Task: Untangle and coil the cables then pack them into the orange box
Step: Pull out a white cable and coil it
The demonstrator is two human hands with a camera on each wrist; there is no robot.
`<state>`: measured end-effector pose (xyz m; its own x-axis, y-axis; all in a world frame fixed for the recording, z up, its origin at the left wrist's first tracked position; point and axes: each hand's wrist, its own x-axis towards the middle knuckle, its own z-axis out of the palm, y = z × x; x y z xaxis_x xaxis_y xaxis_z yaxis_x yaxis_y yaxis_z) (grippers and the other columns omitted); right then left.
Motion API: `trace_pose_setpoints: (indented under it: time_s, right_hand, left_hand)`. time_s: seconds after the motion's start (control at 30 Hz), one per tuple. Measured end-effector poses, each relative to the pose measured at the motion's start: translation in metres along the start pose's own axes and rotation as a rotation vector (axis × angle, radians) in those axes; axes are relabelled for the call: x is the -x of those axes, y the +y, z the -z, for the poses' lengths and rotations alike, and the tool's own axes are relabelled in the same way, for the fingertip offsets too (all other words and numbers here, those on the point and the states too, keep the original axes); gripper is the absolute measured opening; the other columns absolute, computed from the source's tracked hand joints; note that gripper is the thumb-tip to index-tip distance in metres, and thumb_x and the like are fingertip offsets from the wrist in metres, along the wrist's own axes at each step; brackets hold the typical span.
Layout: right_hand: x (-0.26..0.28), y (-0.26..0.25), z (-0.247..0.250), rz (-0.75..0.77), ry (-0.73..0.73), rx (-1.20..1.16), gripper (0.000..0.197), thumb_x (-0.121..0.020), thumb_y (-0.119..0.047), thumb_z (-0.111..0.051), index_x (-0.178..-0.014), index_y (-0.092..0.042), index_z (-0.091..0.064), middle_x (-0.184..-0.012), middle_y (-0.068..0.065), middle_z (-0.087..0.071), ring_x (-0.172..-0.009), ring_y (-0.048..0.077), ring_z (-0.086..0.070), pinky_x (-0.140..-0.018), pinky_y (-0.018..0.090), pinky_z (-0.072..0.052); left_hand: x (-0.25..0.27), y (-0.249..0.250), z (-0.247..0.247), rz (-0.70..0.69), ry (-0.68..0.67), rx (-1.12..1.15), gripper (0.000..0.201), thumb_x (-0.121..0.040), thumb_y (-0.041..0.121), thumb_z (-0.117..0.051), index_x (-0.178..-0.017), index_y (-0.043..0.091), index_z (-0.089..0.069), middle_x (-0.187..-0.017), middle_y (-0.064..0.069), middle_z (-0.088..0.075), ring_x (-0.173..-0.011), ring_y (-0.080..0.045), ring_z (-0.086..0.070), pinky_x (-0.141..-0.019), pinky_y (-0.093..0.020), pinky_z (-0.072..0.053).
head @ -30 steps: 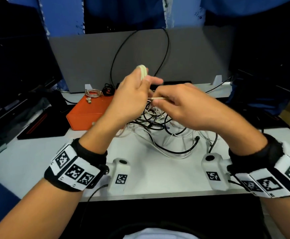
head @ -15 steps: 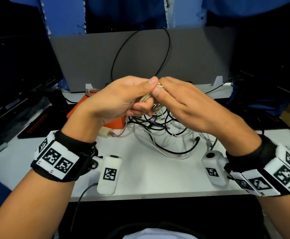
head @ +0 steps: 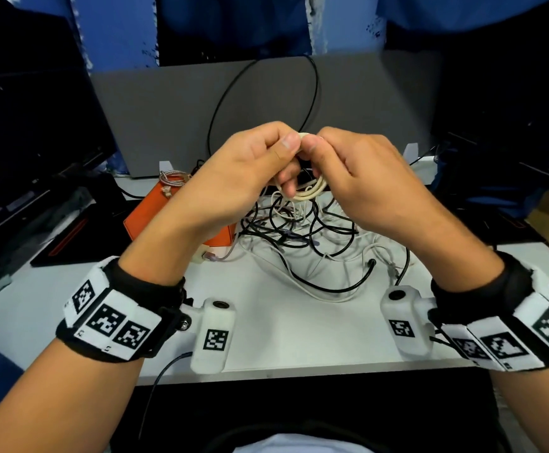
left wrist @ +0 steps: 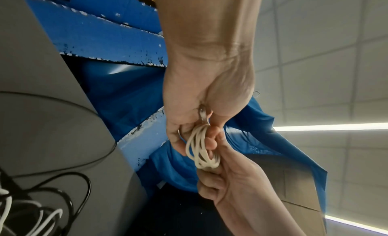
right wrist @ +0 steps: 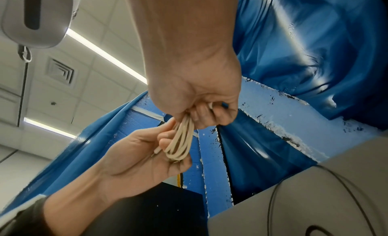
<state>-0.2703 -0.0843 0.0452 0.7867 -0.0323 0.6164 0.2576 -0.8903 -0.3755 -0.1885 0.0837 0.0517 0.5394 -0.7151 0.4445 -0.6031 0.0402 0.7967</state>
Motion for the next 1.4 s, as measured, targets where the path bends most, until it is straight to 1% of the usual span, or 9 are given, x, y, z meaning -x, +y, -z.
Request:
trace_pose_setpoints:
  time_s: [0.17,0.23,0.33,0.47,0.57,0.77,0.87,1.03,1.4]
  right_hand:
    - [-0.003,0.003,-0.002,-0.001,-0.076,-0.21,0.052,-0.105,-0.058,-0.034,-0.098,-0.018,-0.067,-0.089,-0.009,-0.069,-0.085,0.009,-0.064,-0.08,0.039,-0.051]
    - [-0.003,0.003,-0.002,0.001,-0.089,-0.215,0.058,-0.102,-0.062,-0.033,-0.104,-0.015,-0.067,-0.096,-0.002,-0.07,-0.092,0.015,-0.066,-0.084,0.045,-0.052]
    - [-0.003,0.003,-0.003,-0.007,-0.031,-0.162,0.042,-0.109,-0.048,-0.035,-0.092,-0.02,-0.061,-0.083,-0.01,-0.064,-0.082,0.004,-0.061,-0.076,0.034,-0.046]
    - [-0.002,0.004,-0.004,-0.05,0.022,-0.042,0.041,-0.11,-0.047,-0.03,-0.081,-0.028,-0.052,-0.073,-0.012,-0.057,-0.075,0.006,-0.057,-0.072,0.033,-0.04]
    - [-0.003,0.005,-0.004,-0.06,0.008,-0.033,0.045,-0.11,-0.046,-0.03,-0.072,-0.025,-0.044,-0.069,-0.008,-0.052,-0.07,0.01,-0.053,-0.07,0.035,-0.037]
    - [-0.002,0.003,-0.009,-0.104,-0.012,-0.465,0.044,-0.108,-0.052,-0.037,-0.083,-0.025,-0.061,-0.068,-0.011,-0.05,-0.059,0.004,-0.044,-0.062,0.031,-0.037]
    - [-0.001,-0.003,-0.012,-0.059,0.002,-0.379,0.038,-0.11,-0.045,-0.036,-0.083,-0.027,-0.055,-0.071,-0.013,-0.053,-0.063,0.004,-0.049,-0.064,0.025,-0.037]
    - [-0.001,0.001,-0.008,-0.078,-0.05,-0.002,0.041,-0.111,-0.043,-0.029,-0.073,-0.03,-0.039,-0.066,-0.009,-0.046,-0.066,0.005,-0.049,-0.061,0.03,-0.031]
    - [0.003,0.004,-0.009,-0.114,-0.148,0.314,0.038,-0.111,-0.048,-0.022,-0.095,-0.018,-0.039,-0.069,0.002,-0.044,-0.076,0.038,-0.048,-0.069,0.043,-0.036]
  left_hand:
    - [-0.003,0.0,-0.003,0.048,0.067,0.128,0.043,-0.111,0.022,-0.037,-0.113,-0.019,-0.052,-0.075,-0.007,-0.043,-0.064,-0.009,-0.039,-0.063,-0.022,-0.04]
    - [-0.002,0.0,-0.005,0.108,0.081,0.267,0.037,-0.111,0.023,-0.037,-0.108,-0.009,-0.057,-0.072,-0.005,-0.037,-0.062,-0.007,-0.037,-0.06,-0.018,-0.038]
    - [-0.002,0.002,-0.015,0.198,0.052,0.481,0.031,-0.111,0.025,-0.036,-0.096,0.008,-0.057,-0.066,0.002,-0.041,-0.061,-0.01,-0.041,-0.062,-0.021,-0.044]
    - [-0.003,-0.005,-0.025,0.054,0.166,0.012,0.034,-0.112,0.03,-0.036,-0.091,0.017,-0.059,-0.08,0.008,-0.059,-0.075,-0.008,-0.057,-0.075,-0.025,-0.05]
    - [0.001,-0.002,-0.023,-0.031,0.157,-0.407,0.033,-0.112,0.035,-0.034,-0.087,0.026,-0.055,-0.068,0.017,-0.062,-0.061,-0.002,-0.06,-0.06,-0.017,-0.045]
    - [-0.002,-0.005,-0.019,-0.113,0.318,-0.526,0.04,-0.112,0.033,-0.035,-0.089,0.008,-0.056,-0.073,0.001,-0.056,-0.07,-0.017,-0.053,-0.064,-0.029,-0.04]
    - [-0.002,-0.007,-0.019,-0.127,0.363,-0.451,0.041,-0.111,0.032,-0.035,-0.086,0.008,-0.056,-0.072,-0.002,-0.056,-0.066,-0.014,-0.051,-0.061,-0.028,-0.04]
    - [-0.003,-0.006,-0.004,0.006,0.145,-0.384,0.035,-0.11,0.04,-0.04,-0.096,0.014,-0.058,-0.055,0.006,-0.053,-0.043,-0.005,-0.048,-0.049,-0.025,-0.04]
    - [0.004,-0.001,0.024,0.2,-0.065,-0.197,0.014,-0.096,0.03,-0.07,-0.093,0.018,-0.075,-0.08,-0.002,-0.067,-0.073,-0.013,-0.057,-0.07,-0.031,-0.046]
